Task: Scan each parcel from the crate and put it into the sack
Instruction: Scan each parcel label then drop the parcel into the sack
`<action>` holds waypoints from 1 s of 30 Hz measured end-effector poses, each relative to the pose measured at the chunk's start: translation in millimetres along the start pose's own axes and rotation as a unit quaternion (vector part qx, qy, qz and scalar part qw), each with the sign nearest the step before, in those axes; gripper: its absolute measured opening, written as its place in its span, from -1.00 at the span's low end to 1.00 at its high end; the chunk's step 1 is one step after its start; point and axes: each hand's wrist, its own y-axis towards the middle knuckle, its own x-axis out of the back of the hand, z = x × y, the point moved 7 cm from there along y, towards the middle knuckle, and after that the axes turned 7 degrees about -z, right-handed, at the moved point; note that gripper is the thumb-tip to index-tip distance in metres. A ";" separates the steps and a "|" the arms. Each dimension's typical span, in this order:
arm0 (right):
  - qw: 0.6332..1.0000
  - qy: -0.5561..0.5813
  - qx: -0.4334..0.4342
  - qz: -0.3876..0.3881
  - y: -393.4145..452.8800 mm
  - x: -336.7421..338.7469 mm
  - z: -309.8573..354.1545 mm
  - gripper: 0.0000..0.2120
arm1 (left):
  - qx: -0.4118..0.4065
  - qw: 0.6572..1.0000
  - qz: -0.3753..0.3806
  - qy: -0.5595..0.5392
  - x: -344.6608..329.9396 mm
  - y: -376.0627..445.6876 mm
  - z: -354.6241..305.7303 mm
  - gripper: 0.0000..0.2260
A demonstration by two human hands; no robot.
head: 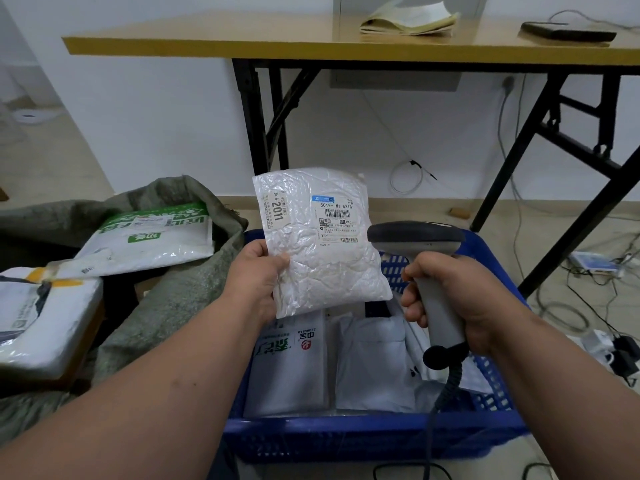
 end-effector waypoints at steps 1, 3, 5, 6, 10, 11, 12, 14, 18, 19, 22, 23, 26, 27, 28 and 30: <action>1.000 -0.001 0.000 0.001 0.0 -1.2 0.0 -0.84 | -0.001 1.000 -0.001 -0.001 1.0 0.3 -0.7 -0.81; 1.000 -0.001 0.002 0.000 0.9 -3.4 0.3 -0.84 | 0.001 1.000 -0.004 -0.004 3.5 0.5 -2.1 -0.81; 1.000 -0.004 0.008 0.001 2.3 -6.6 1.5 -0.85 | 0.003 1.000 -0.010 -0.008 6.9 -1.0 -4.4 -0.80; 1.000 -0.004 0.010 0.002 3.0 -8.6 2.2 -0.86 | 0.001 1.000 -0.013 -0.011 9.0 -2.2 -6.4 -0.80; 1.000 -0.008 0.014 -0.011 7.8 -18.8 4.0 -0.86 | -0.011 0.999 -0.033 -0.015 22.4 -4.5 -16.1 -0.77; 1.000 -0.006 0.015 -0.016 9.4 -22.3 4.1 -0.86 | -0.015 0.999 -0.038 -0.014 26.9 -4.3 -19.0 -0.76; 1.000 -0.004 0.015 -0.019 11.0 -26.8 4.6 -0.85 | -0.021 0.999 -0.047 -0.013 33.2 -4.1 -23.1 -0.76; 1.000 -0.006 0.015 -0.019 13.5 -38.0 5.3 -0.84 | -0.043 0.996 -0.076 -0.012 48.6 -3.2 -35.0 -0.76; 1.000 -0.001 0.026 0.006 14.9 -69.7 9.4 -0.81 | -0.073 0.984 -0.152 -0.054 86.7 -5.5 -62.0 -0.62; 0.999 0.016 0.024 0.014 14.5 -80.1 11.0 -0.82 | -0.077 0.981 -0.164 -0.070 95.5 -6.5 -68.1 -0.57; 0.994 0.092 -0.015 0.055 10.8 -119.1 12.7 -0.76 | -0.096 0.974 -0.181 -0.094 119.7 -8.9 -84.4 -0.31; 0.990 0.114 -0.031 0.074 8.5 -134.6 13.0 -0.72 | -0.103 0.974 -0.176 -0.097 126.3 -9.4 -89.3 -0.23; 0.975 0.165 -0.065 0.131 0.3 -181.5 16.9 -0.67 | -0.119 0.977 -0.153 -0.089 145.6 -8.1 -101.8 -0.20; 0.971 0.175 -0.069 0.147 -2.0 -195.8 20.0 -0.69 | -0.127 0.977 -0.157 -0.066 153.9 -7.1 -106.0 -0.24; 0.969 0.178 -0.068 0.157 -3.9 -209.2 24.4 -0.71 | -0.137 0.976 -0.168 -0.029 162.6 -5.8 -110.9 -0.31; 0.971 0.173 -0.052 0.160 -4.4 -231.8 35.5 -0.76 | -0.150 0.967 -0.189 0.086 179.6 -0.4 -121.4 -0.46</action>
